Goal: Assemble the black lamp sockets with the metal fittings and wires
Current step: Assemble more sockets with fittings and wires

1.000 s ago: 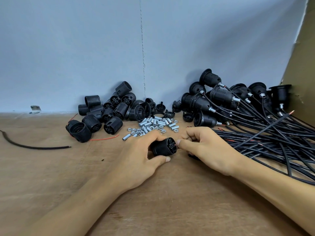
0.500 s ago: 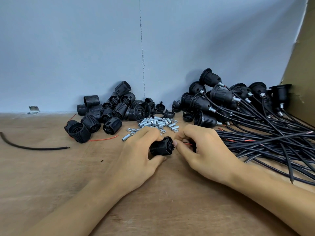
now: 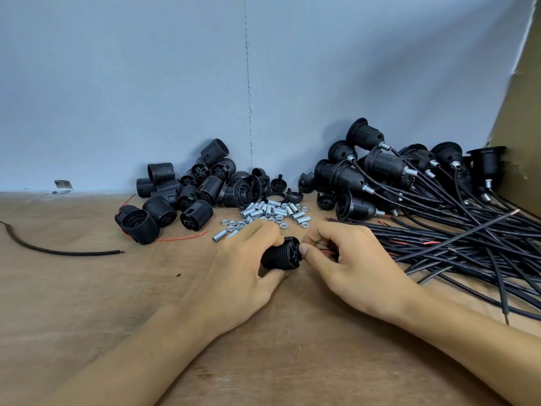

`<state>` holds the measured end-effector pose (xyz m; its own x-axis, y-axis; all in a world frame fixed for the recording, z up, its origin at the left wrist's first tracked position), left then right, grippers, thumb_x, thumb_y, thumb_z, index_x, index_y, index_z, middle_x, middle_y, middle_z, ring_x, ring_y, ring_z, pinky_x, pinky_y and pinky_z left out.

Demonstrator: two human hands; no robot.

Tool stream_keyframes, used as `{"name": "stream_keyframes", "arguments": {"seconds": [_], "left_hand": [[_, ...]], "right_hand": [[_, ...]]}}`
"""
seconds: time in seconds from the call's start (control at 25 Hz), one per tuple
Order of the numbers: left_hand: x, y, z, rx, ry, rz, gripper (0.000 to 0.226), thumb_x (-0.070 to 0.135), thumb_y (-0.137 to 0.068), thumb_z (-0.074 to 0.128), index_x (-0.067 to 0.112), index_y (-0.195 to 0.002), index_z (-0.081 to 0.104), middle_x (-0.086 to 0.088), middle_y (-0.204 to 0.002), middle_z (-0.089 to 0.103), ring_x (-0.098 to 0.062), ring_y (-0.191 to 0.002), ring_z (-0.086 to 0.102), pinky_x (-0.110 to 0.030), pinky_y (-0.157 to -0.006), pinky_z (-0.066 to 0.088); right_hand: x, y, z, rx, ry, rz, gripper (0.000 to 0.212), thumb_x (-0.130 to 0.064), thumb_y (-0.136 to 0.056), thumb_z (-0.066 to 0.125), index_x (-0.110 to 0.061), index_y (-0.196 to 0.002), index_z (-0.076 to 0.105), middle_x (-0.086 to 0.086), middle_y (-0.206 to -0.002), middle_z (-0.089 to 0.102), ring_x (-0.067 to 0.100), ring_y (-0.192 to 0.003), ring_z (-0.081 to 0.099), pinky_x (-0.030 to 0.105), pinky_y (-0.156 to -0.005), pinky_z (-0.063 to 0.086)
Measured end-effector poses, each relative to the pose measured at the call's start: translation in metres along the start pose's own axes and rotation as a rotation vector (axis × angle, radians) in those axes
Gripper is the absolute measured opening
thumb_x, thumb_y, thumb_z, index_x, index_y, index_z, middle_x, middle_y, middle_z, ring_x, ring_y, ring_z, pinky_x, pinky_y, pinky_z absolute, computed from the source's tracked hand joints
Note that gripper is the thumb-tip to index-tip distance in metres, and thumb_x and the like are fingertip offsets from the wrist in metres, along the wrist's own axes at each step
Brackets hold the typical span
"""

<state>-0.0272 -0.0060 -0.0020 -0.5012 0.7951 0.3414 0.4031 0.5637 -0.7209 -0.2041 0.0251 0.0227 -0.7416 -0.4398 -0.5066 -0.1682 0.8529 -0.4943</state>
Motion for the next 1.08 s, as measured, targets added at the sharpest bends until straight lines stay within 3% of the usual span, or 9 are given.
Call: {"name": "stream_keyframes", "arguments": {"seconds": [0.2, 0.4, 0.72, 1.08], "left_hand": [[0.0005, -0.0006, 0.0009, -0.02, 0.0, -0.024, 0.032, 0.032, -0.076, 0.075, 0.031, -0.091, 0.048, 0.012, -0.093, 0.063, -0.015, -0.082, 0.061, -0.034, -0.072, 0.045], [-0.0042, -0.0019, 0.0028, -0.006, 0.017, -0.059, 0.035, 0.03, -0.073, 0.075, 0.034, -0.095, 0.047, 0.015, -0.102, 0.06, -0.01, -0.088, 0.061, -0.033, -0.077, 0.047], [-0.0031, -0.0021, 0.0019, -0.03, 0.0, -0.037, 0.032, 0.032, -0.076, 0.073, 0.032, -0.094, 0.047, 0.013, -0.096, 0.065, -0.013, -0.088, 0.062, -0.034, -0.076, 0.047], [0.0005, -0.0023, 0.0011, -0.053, -0.008, 0.0, 0.032, 0.026, -0.077, 0.075, 0.032, -0.095, 0.049, 0.013, -0.104, 0.066, -0.013, -0.092, 0.065, -0.035, -0.079, 0.049]], "right_hand": [[0.0022, 0.0007, 0.0015, -0.018, -0.117, 0.069, 0.022, -0.022, -0.094, 0.065, -0.022, -0.072, 0.061, -0.019, -0.06, 0.051, 0.004, -0.061, 0.047, 0.014, -0.058, 0.034], [0.0049, -0.0017, 0.0003, -0.016, -0.149, 0.141, 0.021, -0.023, -0.091, 0.066, -0.025, -0.071, 0.065, -0.021, -0.06, 0.055, 0.002, -0.058, 0.049, 0.01, -0.057, 0.037], [0.0063, -0.0005, 0.0006, -0.043, -0.126, 0.105, 0.023, -0.021, -0.092, 0.063, -0.022, -0.069, 0.061, -0.013, -0.059, 0.052, 0.003, -0.057, 0.045, 0.015, -0.056, 0.036], [0.0055, -0.0004, 0.002, -0.066, -0.11, 0.067, 0.023, -0.018, -0.092, 0.064, -0.017, -0.07, 0.061, -0.008, -0.059, 0.05, 0.004, -0.057, 0.043, 0.018, -0.056, 0.035]]}}
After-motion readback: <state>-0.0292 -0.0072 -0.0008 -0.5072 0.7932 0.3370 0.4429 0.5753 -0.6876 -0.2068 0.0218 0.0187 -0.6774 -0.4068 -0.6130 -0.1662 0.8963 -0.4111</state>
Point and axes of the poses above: each hand's wrist, its own y-axis away from the middle knuckle, its own z-axis out of the palm, x = y × z, the point moved 3 cm from there along -y, towards the middle knuckle
